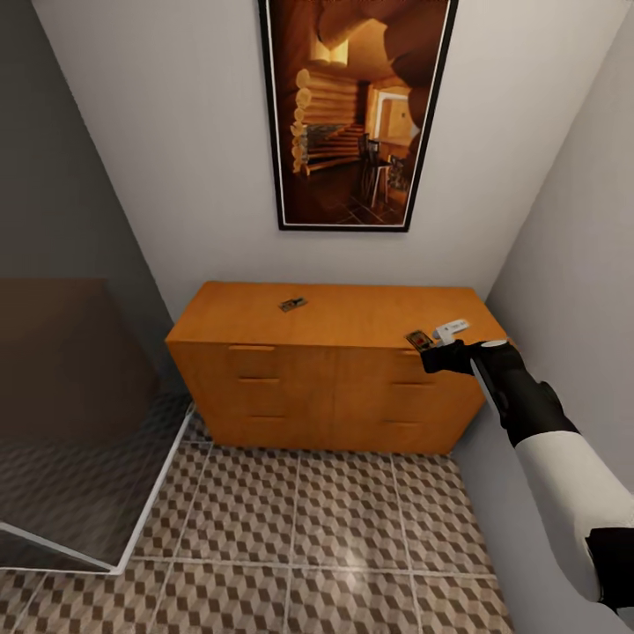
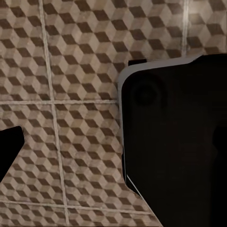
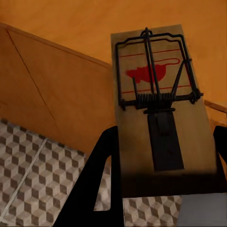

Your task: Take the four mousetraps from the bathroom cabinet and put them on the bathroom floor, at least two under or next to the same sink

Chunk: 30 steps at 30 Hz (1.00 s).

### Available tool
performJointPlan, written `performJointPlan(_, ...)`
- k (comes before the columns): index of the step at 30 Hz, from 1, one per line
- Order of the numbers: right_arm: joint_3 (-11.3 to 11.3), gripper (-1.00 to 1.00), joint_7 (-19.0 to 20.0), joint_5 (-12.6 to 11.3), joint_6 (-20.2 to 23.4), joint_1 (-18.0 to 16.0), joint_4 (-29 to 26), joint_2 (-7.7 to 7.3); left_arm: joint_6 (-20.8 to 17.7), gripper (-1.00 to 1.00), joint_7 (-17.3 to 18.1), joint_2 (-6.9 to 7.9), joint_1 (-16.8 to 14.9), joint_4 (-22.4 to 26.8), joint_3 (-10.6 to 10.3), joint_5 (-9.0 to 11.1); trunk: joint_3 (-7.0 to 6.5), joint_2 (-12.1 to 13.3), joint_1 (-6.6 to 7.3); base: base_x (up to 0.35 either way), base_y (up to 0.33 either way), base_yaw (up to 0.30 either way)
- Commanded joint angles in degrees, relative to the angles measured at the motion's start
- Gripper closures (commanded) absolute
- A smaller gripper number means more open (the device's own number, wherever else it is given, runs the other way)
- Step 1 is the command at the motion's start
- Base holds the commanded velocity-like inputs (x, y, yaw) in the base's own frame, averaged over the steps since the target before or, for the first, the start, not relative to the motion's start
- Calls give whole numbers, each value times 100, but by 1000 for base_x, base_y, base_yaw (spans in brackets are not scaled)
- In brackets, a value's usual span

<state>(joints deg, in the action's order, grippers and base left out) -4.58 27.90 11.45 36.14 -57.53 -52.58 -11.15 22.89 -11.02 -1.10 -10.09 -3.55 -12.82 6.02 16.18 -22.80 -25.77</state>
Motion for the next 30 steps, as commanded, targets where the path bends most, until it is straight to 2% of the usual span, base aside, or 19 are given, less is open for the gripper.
performJointPlan(1,-8,100,43,59,16,-5,-7,-3,40,-100,-4,-4,-10,-26,-51,58,11,-12,-1,-196,207,0)
performJointPlan(7,-8,100,-207,50,-286,-4,60,6,49,-100,-5,-4,-10,-18,-54,50,11,-12,-1,-265,156,0)
performJointPlan(10,1,100,-562,33,-907,129,284,8,49,-100,-5,-4,-10,-7,-54,49,11,-12,-1,-147,90,0)
performJointPlan(16,14,100,-661,17,-1677,173,752,8,49,-100,-5,-5,-10,-5,-54,48,11,-12,-1,-27,17,0)
performJointPlan(18,19,100,-669,-37,-2045,177,1050,8,49,-100,-5,-5,-10,-5,-54,48,11,-12,-1,-5,3,0)
performJointPlan(19,24,100,-683,-152,-2478,179,1431,8,49,-100,-5,-5,-10,-5,-54,48,11,-12,-1,-2,1,0)
performJointPlan(20,25,100,-700,-217,-2681,180,1624,8,49,-100,-5,-5,-10,-5,-53,48,11,-12,-1,0,0,0)
performJointPlan(26,27,100,-895,-460,-3650,180,2629,8,48,-100,-5,-5,-10,-5,-47,48,11,-12,-1,0,0,0)
performJointPlan(27,27,100,-934,-515,-4183,180,3129,3,44,-100,-5,-5,-10,-5,-46,48,11,-12,-1,0,0,0)
performJointPlan(29,28,100,-951,-541,-4711,180,3586,-5,42,-100,-5,-5,-10,-5,-46,46,11,-12,-1,0,0,0)
performJointPlan(30,28,100,-953,-549,-4831,180,3692,-6,41,-100,-5,-5,-10,-5,-46,47,11,-12,-1,0,0,0)
